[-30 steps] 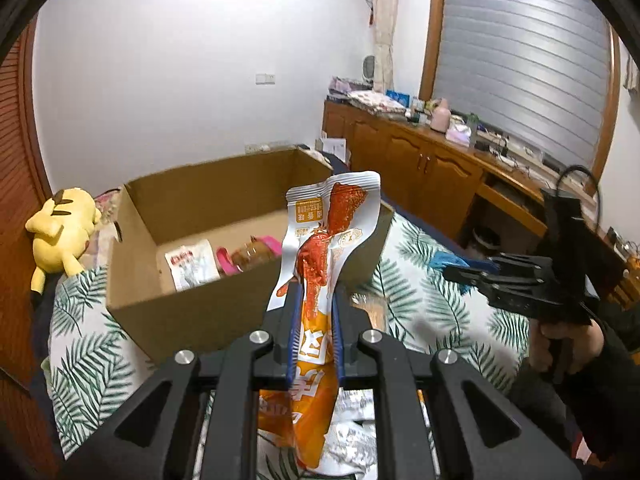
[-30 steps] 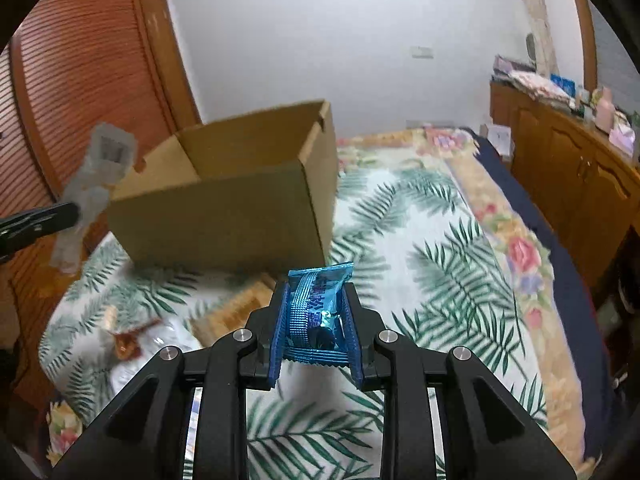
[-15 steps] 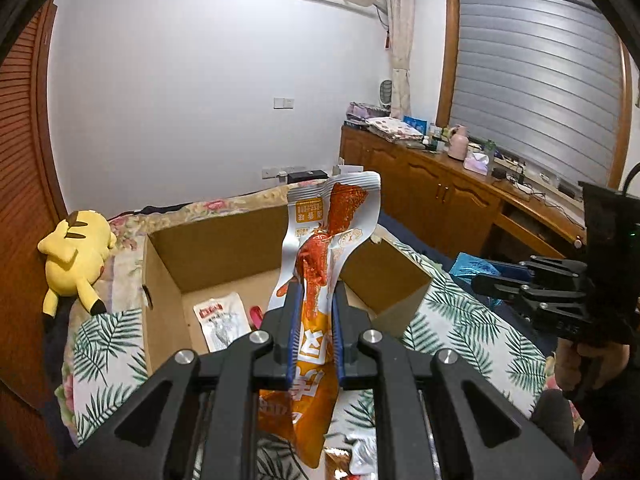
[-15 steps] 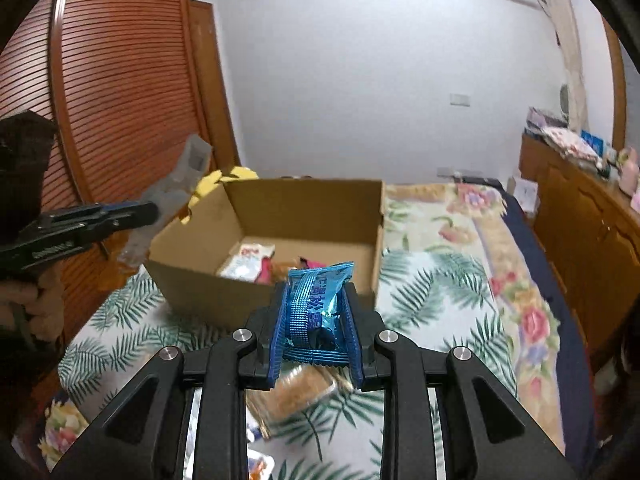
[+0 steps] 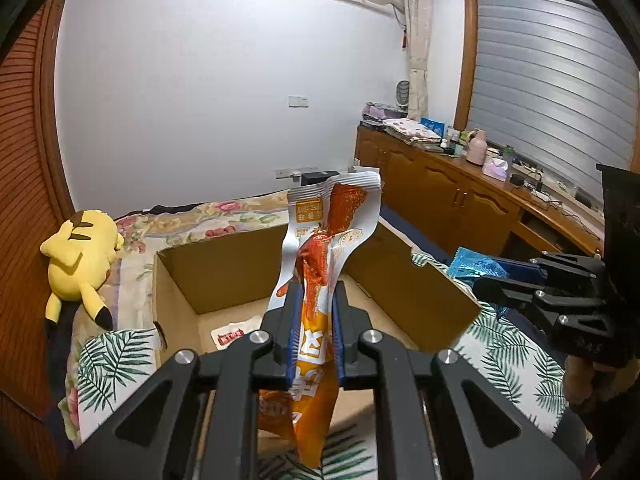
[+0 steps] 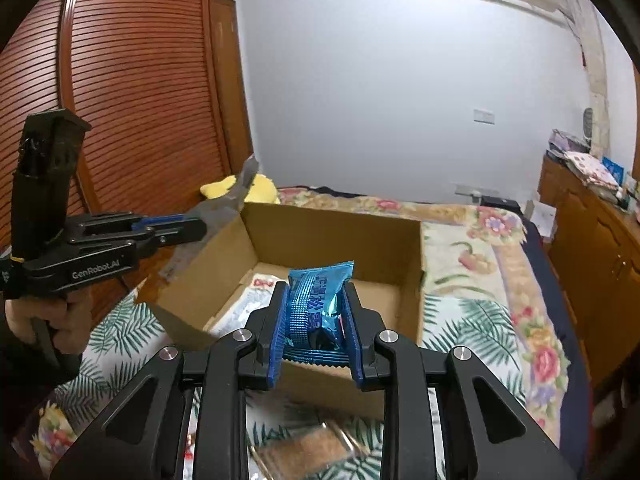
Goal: Organize snacks
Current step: 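Carry both snacks over the box and open both tools to release them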
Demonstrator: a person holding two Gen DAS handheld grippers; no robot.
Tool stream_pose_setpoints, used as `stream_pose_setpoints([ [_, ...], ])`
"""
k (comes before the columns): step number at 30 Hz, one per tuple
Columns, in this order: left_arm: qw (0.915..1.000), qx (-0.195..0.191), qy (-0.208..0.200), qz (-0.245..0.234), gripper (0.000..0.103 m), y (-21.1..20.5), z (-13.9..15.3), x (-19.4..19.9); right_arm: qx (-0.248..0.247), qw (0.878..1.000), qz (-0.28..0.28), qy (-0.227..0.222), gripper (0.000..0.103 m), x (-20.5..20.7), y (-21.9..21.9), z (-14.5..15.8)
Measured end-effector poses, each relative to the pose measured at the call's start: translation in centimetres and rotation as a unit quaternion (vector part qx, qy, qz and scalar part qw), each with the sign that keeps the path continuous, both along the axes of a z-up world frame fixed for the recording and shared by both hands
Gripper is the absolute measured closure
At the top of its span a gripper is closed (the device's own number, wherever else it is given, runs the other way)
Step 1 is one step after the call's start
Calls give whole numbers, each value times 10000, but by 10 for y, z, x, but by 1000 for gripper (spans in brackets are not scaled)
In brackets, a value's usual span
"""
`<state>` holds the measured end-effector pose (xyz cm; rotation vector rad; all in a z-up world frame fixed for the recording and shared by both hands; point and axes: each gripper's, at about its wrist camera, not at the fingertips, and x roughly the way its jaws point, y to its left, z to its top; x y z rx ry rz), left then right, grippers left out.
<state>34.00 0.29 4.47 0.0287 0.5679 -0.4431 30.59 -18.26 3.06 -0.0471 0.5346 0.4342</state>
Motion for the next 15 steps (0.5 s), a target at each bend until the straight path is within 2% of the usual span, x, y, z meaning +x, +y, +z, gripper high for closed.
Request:
stream_pose_setpoints([
  [7, 9996, 103, 201, 151, 92, 2, -19, 29, 65, 9998, 152, 83, 78, 29, 15, -16],
  [15, 9989, 167, 399, 194, 93, -4, -35, 42, -19, 9995, 166, 285, 78, 60, 19, -36],
])
